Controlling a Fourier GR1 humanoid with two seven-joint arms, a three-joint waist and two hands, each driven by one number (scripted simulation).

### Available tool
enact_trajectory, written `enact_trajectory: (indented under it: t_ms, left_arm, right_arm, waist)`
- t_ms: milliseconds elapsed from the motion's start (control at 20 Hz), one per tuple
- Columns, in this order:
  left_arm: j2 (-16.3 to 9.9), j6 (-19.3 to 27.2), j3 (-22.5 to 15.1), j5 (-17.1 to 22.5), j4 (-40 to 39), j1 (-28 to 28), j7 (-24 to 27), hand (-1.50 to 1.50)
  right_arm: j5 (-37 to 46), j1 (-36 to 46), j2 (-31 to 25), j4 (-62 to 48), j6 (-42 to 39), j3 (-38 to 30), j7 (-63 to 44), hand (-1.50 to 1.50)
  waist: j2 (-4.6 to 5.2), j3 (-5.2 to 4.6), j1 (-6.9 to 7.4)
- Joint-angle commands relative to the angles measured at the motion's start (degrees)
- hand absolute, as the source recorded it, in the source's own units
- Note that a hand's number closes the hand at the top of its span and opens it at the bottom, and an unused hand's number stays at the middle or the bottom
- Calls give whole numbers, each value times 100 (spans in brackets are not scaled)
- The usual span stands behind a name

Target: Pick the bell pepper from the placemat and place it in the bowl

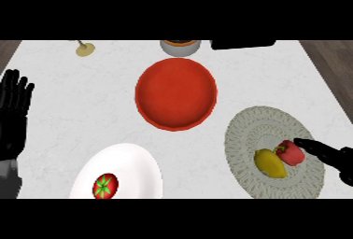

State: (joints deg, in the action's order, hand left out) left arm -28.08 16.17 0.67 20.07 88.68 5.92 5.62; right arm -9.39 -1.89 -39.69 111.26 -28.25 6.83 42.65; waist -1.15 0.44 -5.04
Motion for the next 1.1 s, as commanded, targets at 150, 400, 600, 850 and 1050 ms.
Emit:
enact_trajectory:
  t_ms: [150,400,600,850,1050]
  left_arm:
    - [-250,-419,303,320,-43,64,-67,0]
    - [-38,-228,152,95,-162,212,56,0]
    - [57,-179,0,-49,-177,290,38,0]
    - [-35,-329,76,30,-264,531,-153,0]
    - [79,-241,-16,-107,-279,728,-222,0]
  right_arm:
    - [654,-874,-1361,-416,-346,-1717,1996,-150]
    - [1767,-1242,-2334,-533,161,-2097,2248,-150]
    - [2507,-1633,-2787,-572,669,-2153,2618,-150]
    - [3309,-2033,-3070,-1076,1399,-2149,3175,-150]
    - [3778,-2259,-2754,-1327,2104,-1824,3344,-150]
  waist:
    - [54,-13,136]
    - [83,-25,187]
    - [94,-29,275]
    - [109,-32,343]
    - [114,-33,381]
